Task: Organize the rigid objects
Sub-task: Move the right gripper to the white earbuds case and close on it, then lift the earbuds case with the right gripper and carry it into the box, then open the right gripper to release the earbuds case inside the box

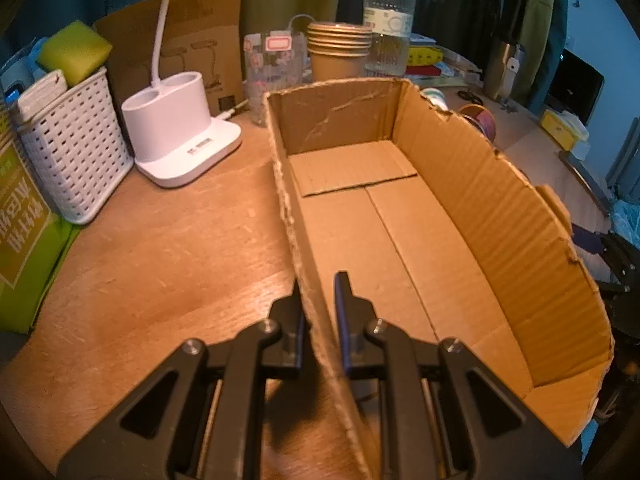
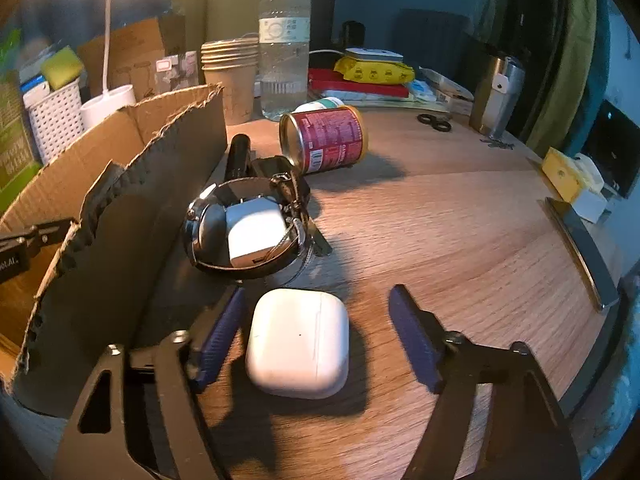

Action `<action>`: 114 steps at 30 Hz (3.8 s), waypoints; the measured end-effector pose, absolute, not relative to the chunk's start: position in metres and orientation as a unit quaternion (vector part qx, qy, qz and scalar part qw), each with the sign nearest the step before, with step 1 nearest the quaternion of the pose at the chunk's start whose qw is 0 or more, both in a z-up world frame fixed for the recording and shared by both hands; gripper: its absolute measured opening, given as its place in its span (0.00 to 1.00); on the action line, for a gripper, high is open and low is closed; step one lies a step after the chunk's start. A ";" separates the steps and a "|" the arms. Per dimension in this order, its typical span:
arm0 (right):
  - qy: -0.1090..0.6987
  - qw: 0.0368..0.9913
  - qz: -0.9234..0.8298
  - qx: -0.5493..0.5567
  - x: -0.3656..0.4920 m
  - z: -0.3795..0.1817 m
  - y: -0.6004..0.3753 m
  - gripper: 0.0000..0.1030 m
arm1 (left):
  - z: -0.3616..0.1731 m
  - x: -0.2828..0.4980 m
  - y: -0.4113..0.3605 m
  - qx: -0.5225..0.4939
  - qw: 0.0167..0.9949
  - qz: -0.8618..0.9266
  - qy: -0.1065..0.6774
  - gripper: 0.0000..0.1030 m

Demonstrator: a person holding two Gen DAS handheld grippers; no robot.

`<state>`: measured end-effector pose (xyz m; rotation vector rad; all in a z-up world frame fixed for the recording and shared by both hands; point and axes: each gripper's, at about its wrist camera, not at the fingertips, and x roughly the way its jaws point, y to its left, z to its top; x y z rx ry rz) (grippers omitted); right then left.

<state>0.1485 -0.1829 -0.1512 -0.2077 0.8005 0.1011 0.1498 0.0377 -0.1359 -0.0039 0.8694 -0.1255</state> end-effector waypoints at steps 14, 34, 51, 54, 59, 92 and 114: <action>0.374 0.921 0.068 -0.089 0.142 -0.148 -0.186 0.49 | -0.136 0.150 0.038 -0.003 0.906 -0.059 0.418 0.14; 0.297 0.947 0.090 -0.085 0.111 -0.084 -0.178 0.47 | -0.136 0.150 0.038 -0.003 0.906 -0.060 0.418 0.14; 0.228 0.955 0.161 -0.100 0.085 -0.032 -0.134 0.47 | -0.136 0.150 0.038 -0.003 0.906 -0.060 0.418 0.14; 0.226 0.952 0.177 -0.104 0.083 -0.031 -0.123 0.47 | -0.136 0.150 0.038 -0.003 0.906 -0.060 0.418 0.14; 0.234 0.945 0.201 -0.107 0.082 -0.037 -0.108 0.47 | -0.136 0.150 0.038 -0.003 0.906 -0.060 0.418 0.14; 0.349 0.893 0.251 -0.131 0.101 -0.106 -0.075 0.47 | -0.136 0.150 0.039 -0.003 0.906 -0.061 0.418 0.14; 0.341 0.895 0.254 -0.132 0.099 -0.101 -0.076 0.48 | -0.135 0.151 0.040 -0.002 0.906 -0.063 0.419 0.14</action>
